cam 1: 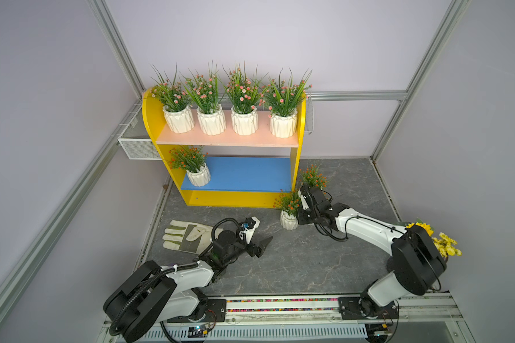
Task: Place the baby's breath potted plants on the rack by color
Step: Pick up the baby's breath potted plant from the center of the board.
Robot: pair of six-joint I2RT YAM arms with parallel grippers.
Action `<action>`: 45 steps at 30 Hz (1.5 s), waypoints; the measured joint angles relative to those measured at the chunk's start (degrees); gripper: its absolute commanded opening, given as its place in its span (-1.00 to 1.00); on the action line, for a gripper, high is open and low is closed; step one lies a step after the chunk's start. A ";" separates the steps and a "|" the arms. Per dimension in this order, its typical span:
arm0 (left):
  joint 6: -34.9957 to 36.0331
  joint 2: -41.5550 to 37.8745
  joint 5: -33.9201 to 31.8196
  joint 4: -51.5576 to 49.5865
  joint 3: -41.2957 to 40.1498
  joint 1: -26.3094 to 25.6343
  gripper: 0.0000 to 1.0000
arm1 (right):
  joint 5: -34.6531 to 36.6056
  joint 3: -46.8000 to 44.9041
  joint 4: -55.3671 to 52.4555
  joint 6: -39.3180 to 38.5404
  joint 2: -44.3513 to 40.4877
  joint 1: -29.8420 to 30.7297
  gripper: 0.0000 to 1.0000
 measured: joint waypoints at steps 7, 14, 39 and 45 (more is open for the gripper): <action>0.44 0.02 1.05 0.35 0.00 -0.15 0.84 | -0.87 3.26 -3.10 -1.01 1.92 -0.37 -0.46; 0.44 -0.04 1.05 -0.26 0.00 -0.42 0.84 | -0.81 3.50 -4.83 -1.25 1.55 -0.42 -0.42; 0.63 -4.09 0.98 -4.42 0.00 -0.42 0.85 | -0.39 7.78 -6.64 -1.25 6.05 -0.74 -0.47; 0.59 -4.11 1.01 -4.72 0.00 -0.42 0.85 | -0.46 8.70 -6.60 -1.07 7.23 -0.85 -0.64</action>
